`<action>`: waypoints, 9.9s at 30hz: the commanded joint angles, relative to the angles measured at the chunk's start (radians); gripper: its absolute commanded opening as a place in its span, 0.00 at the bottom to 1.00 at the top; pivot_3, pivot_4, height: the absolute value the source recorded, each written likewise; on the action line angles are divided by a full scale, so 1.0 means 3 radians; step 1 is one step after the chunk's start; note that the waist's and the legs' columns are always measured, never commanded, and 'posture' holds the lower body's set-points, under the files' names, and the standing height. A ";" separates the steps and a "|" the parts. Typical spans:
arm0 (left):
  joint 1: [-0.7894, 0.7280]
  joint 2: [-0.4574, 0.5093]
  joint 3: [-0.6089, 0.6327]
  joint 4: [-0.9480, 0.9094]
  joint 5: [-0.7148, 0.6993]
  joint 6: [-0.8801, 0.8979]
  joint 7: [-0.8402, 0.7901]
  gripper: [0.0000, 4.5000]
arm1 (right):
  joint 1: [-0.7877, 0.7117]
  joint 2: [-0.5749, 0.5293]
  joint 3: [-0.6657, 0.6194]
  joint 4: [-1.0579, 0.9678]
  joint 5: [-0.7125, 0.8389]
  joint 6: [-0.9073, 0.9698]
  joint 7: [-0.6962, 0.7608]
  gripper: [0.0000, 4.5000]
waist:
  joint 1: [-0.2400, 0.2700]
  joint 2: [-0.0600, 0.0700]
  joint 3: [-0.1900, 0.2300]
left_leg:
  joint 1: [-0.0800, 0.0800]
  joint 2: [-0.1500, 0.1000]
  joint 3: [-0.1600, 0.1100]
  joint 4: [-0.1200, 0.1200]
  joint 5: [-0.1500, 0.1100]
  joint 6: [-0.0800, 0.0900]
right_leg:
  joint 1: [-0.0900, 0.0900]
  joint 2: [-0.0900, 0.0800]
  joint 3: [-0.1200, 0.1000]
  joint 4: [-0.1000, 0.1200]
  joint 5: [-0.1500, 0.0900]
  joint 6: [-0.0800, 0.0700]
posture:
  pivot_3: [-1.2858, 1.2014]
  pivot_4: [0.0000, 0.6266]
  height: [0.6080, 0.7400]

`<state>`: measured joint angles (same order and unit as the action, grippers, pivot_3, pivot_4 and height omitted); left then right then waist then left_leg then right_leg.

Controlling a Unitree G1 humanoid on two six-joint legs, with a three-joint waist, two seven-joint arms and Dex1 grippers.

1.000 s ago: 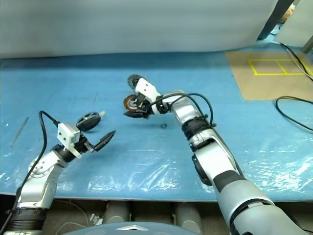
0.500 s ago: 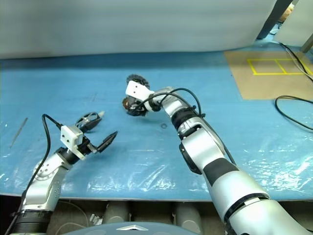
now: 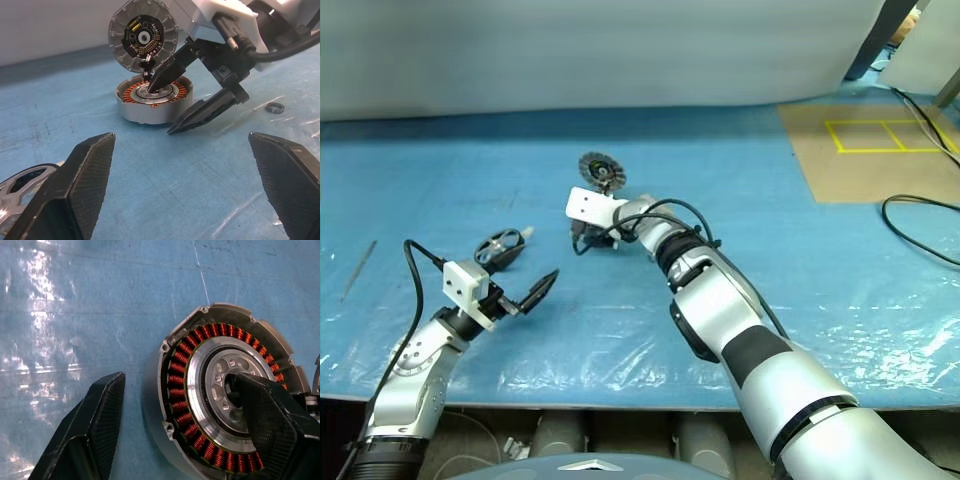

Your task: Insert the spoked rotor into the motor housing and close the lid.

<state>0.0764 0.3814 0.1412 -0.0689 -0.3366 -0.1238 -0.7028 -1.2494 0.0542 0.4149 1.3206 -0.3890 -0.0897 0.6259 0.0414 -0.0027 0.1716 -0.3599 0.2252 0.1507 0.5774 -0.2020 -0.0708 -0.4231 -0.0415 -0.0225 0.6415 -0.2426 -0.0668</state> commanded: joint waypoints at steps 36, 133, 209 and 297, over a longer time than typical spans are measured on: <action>0.0285 0.0286 0.0077 -0.0515 -0.0063 0.0119 -0.0028 1.00 | 0.1283 -0.0037 0.0208 -0.2192 0.0148 0.1498 0.1750 0.44 | -0.0018 0.0004 -0.0021 | 0.0039 0.0002 0.0009 -0.0027 -0.0012 0.0007 | 0.0028 0.0003 0.0005 -0.0005 -0.0011 -0.0013 | 0.52 0.24 1.00; 0.0865 0.0095 0.0069 -0.0972 -0.0093 0.0226 0.0150 1.00 | 0.1935 -0.0784 -0.0739 -0.3483 0.1829 0.1167 0.0956 0.13 | -0.0009 -0.0003 -0.0013 | 0.0039 -0.0002 0.0006 -0.0031 -0.0012 0.0007 | 0.0030 0.0007 0.0010 -0.0016 -0.0017 -0.0006 | 0.52 0.24 1.00; 0.0820 0.0104 0.0007 -0.0894 0.0010 0.0211 0.0199 1.00 | 0.1230 -0.0230 -0.0143 -0.1889 0.0995 0.0783 0.1063 0.13 | -0.0009 -0.0003 -0.0013 | 0.0035 -0.0001 0.0006 -0.0021 -0.0006 -0.0003 | 0.0019 0.0004 0.0008 -0.0006 -0.0017 -0.0007 | 0.52 0.24 1.00; -0.1938 0.1834 -0.0196 0.2349 0.0369 0.0086 -0.2041 1.00 | 0.1615 -0.0390 -0.0579 -0.2569 0.1375 0.0911 0.0986 0.01 | 0.0003 -0.0004 -0.0014 | 0.0030 -0.0004 0.0002 -0.0023 -0.0003 -0.0008 | 0.0016 0.0003 0.0004 -0.0001 -0.0009 0.0005 | 0.52 0.24 1.00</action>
<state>-0.4571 0.9077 0.0925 0.5713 -0.2520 -0.0521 -1.2798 -0.7683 -0.0688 0.2472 0.6036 0.0032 0.1785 0.9314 0.0422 -0.0038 0.1672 -0.3509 0.2241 0.1512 0.5705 -0.2030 -0.0733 -0.4185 -0.0405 -0.0214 0.6410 -0.2451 -0.0650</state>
